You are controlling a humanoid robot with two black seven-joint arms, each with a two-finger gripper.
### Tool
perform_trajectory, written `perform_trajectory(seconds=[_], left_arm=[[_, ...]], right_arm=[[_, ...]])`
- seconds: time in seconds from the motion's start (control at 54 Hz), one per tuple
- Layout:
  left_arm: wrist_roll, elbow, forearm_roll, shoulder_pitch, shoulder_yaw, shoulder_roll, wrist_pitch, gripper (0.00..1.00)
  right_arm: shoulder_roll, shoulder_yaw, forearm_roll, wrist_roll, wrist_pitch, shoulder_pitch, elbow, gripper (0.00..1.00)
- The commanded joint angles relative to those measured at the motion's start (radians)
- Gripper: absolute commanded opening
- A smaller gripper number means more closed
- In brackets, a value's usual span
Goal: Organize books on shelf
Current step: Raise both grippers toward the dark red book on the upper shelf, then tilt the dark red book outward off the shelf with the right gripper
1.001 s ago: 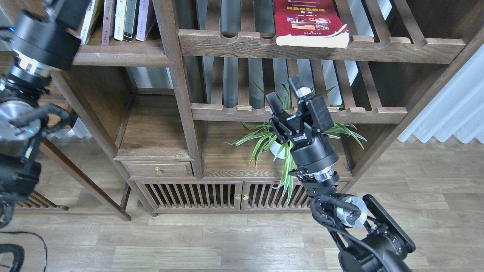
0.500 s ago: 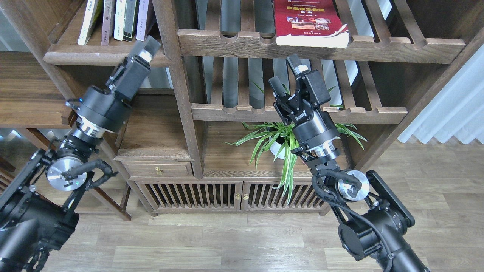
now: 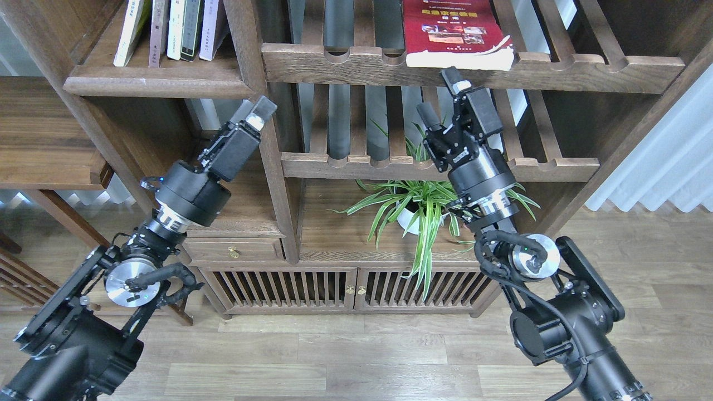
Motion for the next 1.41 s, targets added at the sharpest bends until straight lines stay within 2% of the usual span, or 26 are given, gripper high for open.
perform_trajectory(seconds=[0.0,0.371,0.797,1.242,1.297,1.39], left_arm=[[0.000,0.000,0.000,0.000,0.004,-0.008,0.000,1.00],[0.014,0.000,0.000,0.002,0.024,-0.009,0.000,1.00],[0.016,0.000,0.000,0.000,0.024,-0.011,0.000,1.00],[0.032,0.000,0.002,0.000,0.024,-0.011,0.000,1.00],[0.032,0.000,0.002,0.000,0.024,-0.011,0.000,1.00],[0.032,0.000,0.002,0.000,0.024,-0.011,0.000,1.00]], right_arm=[[-0.007,0.002,0.001,0.000,-0.013,0.017,-0.006,0.97],[-0.016,0.002,0.001,0.000,-0.117,0.070,-0.009,0.97],[-0.045,0.025,0.003,0.000,-0.122,0.101,-0.009,0.94],[-0.049,0.046,0.003,0.000,-0.120,0.119,-0.009,0.75],[-0.047,0.040,0.003,0.000,-0.120,0.119,-0.009,0.68],[-0.050,0.032,0.000,0.000,-0.123,0.119,-0.009,0.67]])
